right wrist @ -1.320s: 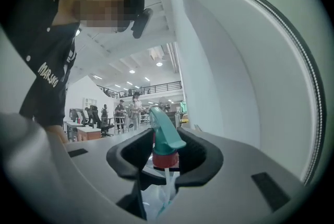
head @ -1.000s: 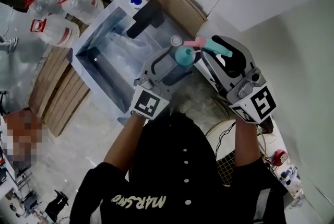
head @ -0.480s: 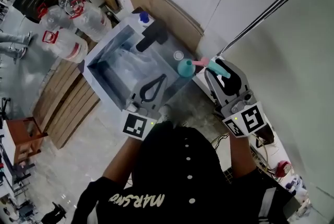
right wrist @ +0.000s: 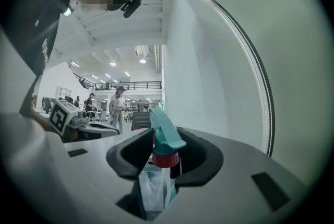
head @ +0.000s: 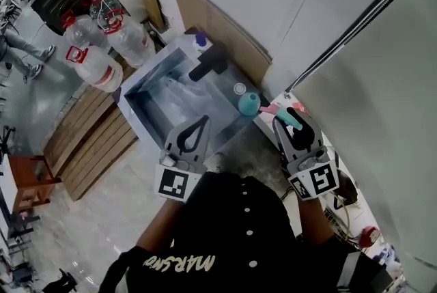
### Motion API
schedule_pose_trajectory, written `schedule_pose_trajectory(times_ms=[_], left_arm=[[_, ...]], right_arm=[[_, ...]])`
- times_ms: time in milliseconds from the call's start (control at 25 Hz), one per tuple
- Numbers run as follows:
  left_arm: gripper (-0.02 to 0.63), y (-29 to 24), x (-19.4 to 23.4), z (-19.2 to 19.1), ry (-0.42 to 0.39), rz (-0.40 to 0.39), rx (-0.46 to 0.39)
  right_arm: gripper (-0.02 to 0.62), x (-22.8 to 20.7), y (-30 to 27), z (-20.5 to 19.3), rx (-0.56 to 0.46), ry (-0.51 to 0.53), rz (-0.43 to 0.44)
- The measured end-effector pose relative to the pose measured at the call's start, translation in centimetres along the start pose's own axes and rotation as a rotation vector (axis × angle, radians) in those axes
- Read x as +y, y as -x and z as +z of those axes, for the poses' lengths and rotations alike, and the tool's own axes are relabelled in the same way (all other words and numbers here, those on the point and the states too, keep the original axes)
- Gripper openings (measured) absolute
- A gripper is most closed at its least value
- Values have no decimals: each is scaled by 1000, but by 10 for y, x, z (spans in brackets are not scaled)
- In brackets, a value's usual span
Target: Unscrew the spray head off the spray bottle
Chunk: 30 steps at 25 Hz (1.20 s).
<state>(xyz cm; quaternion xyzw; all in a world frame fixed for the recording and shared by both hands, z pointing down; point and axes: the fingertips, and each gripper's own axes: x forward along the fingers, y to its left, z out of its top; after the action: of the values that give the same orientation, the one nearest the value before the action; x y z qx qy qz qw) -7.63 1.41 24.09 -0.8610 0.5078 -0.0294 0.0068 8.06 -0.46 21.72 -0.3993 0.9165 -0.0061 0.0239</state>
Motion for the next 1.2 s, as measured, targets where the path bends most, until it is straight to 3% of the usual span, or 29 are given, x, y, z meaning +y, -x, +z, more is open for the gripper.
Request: schedule_pose_trajectory(times_ms=[400,1200], left_arm=[[25,-1,-7,9,-26,-17,12],[25,-12,-15,4,-99,-46,26]], right_arm=[[153,-1,-4,17,-8,4,-8],[150,-7,1,11,12,15,-12]])
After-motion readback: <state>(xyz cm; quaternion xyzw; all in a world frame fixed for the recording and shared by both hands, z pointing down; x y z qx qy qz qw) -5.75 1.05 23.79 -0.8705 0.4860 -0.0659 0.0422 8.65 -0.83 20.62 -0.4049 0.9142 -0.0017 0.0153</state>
